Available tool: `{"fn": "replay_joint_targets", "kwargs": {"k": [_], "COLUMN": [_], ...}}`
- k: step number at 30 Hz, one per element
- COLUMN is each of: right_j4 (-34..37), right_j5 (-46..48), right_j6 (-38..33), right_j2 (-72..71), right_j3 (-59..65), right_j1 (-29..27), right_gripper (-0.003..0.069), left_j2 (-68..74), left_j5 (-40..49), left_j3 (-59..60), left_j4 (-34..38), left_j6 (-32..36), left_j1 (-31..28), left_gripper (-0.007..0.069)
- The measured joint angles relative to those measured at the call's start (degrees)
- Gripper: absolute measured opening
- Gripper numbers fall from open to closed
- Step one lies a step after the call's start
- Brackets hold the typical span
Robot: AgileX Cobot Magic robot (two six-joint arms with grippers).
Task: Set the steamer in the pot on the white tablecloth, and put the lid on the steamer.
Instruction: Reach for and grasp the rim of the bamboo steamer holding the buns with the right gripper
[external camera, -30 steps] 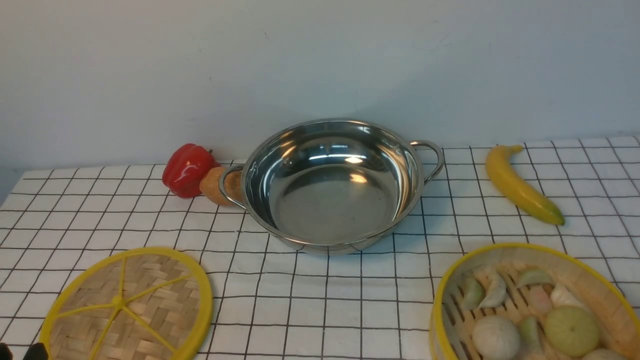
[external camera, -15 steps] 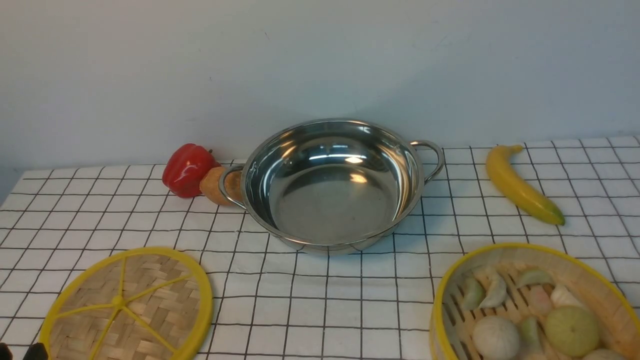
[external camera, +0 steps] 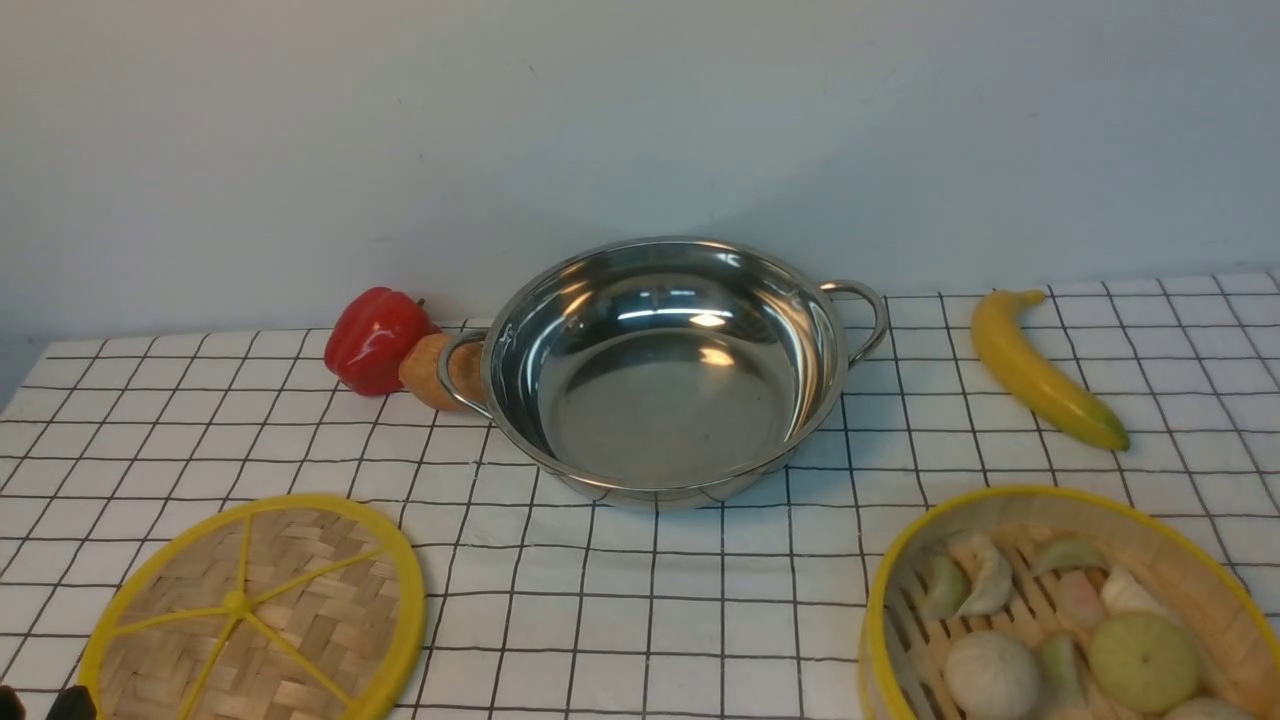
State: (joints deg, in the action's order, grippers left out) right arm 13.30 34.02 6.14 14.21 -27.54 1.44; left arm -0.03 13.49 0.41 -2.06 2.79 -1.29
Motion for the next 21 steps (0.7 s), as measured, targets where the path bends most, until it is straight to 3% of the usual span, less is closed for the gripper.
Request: {"fn": "replay_joint_targets", "kwargs": {"k": [6,10,13,15,21], "right_j4": [7.46,9.5,10.22,13.72,25.08], "right_j5": [2.0,2.42,4.65,10.65,20.32], "right_j6": [-0.39,-5.16,-12.16,-21.26,-36.84], "right_j2": [5.96,10.22,13.46,17.94,29.48], "right_j3": [-0.69,-1.67,-3.27,-6.53,-12.18], "right_j1": [0.0,0.0,0.0,0.0,0.3], "right_gripper": [0.024,0.024,0.024,0.024,0.024], "left_j2": [0.0,0.0,0.0,0.0,0.0], "left_j5": [0.0,0.0,0.0,0.0,0.0], "left_j3": [0.0,0.0,0.0,0.0,0.0], "left_j4": [0.0,0.0,0.0,0.0,0.0], "left_j6": [0.0,0.0,0.0,0.0,0.0], "left_j1": [0.0,0.0,0.0,0.0,0.0], "left_gripper": [0.0243,0.0243,0.0243,0.0243,0.0243]}}
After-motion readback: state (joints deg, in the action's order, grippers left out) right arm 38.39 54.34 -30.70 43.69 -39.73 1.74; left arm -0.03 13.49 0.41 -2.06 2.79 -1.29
